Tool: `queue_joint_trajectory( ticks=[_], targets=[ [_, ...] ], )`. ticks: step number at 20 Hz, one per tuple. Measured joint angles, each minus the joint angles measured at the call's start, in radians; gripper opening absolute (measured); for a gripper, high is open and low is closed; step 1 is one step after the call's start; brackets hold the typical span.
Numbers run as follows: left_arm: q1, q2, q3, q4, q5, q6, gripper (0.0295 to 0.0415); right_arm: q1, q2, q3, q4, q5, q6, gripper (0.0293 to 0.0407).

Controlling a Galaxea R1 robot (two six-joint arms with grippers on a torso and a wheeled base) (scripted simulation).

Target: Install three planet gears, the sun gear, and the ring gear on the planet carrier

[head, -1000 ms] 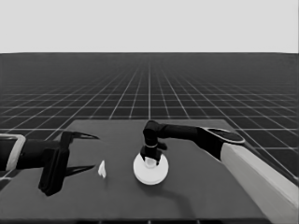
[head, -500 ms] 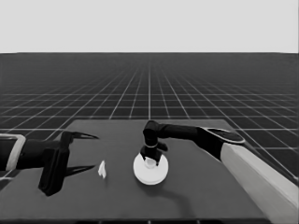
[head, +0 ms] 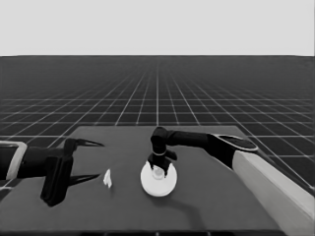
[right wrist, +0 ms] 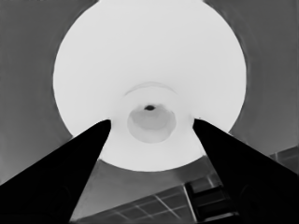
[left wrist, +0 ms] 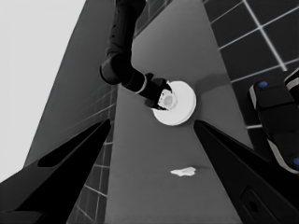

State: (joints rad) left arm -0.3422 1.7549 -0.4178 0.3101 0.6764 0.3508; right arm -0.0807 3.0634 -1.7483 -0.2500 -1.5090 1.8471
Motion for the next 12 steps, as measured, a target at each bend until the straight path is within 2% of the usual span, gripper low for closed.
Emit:
queue_joint_trajectory(
  ticks=[2, 8, 10, 12],
  targets=[
    [0.000, 0.000, 0.000, 0.000, 0.000, 0.000, 0.0385, 0.000, 0.000, 0.000, 0.000, 0.000, 0.003, 0.0384],
    [0.000, 0.000, 0.000, 0.000, 0.000, 0.000, 0.0385, 0.000, 0.000, 0.000, 0.000, 0.000, 0.004, 0.0385],
    [0.000, 0.000, 0.000, 0.000, 0.000, 0.000, 0.0385, 0.071, -0.009, 0.041, 0.057, -0.025, -0.310, 0.0386],
    [0.000, 0.000, 0.000, 0.000, 0.000, 0.000, 0.0385, 0.098, -0.011, 0.050, 0.079, -0.029, -0.425, 0.0385]
  ],
)
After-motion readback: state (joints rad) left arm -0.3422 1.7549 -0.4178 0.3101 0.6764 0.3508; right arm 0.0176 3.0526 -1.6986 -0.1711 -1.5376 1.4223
